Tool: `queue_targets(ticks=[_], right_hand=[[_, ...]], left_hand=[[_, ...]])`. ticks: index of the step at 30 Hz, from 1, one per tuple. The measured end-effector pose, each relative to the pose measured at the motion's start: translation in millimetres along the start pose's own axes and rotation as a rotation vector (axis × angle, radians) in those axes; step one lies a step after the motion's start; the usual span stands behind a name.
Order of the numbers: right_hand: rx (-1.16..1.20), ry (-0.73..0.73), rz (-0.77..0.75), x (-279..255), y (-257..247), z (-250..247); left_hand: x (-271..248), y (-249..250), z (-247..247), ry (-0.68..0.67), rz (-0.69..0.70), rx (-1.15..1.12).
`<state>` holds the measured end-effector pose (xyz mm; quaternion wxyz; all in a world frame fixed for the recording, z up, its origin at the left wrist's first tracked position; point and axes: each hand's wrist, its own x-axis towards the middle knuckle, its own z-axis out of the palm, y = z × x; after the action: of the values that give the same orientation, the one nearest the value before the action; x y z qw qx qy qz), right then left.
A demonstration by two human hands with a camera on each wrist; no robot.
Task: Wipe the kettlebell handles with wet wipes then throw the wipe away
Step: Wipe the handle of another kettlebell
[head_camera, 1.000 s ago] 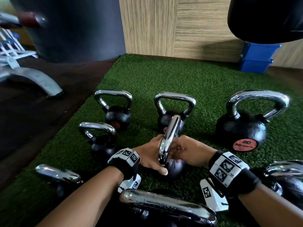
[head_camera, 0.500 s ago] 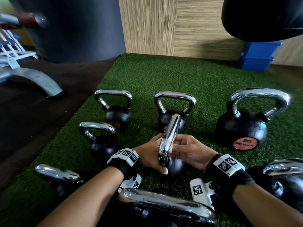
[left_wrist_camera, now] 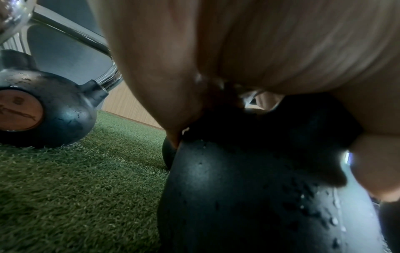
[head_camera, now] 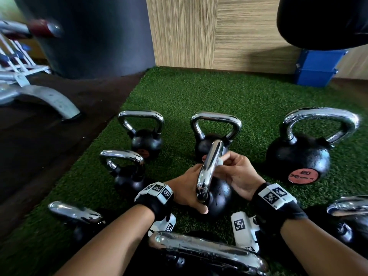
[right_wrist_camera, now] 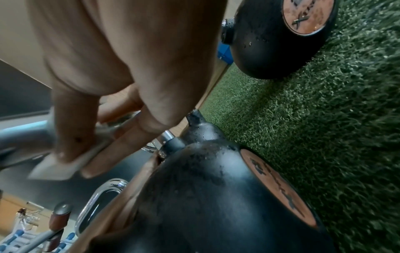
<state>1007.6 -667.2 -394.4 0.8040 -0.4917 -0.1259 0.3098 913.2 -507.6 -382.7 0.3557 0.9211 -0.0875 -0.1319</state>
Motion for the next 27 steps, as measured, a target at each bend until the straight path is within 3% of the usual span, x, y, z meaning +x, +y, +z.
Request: queue_targets(ticks=[5, 10, 15, 27], right_hand=[[-0.225, 0.151, -0.139, 5, -4, 0], [-0.79, 0.412, -0.333, 15, -9, -5], [-0.974, 0.532, -0.4, 18, -6, -1], [-0.887, 0.595, -0.055, 35, -4, 9]], left_hand=[[1, -3, 1, 0.022, -0.007, 0.036], [6, -11, 2, 0.012, 0.023, 0.159], [8, -14, 3, 0.014, 0.022, 0.122], [9, -25, 9, 0.057, 0.068, 0.178]])
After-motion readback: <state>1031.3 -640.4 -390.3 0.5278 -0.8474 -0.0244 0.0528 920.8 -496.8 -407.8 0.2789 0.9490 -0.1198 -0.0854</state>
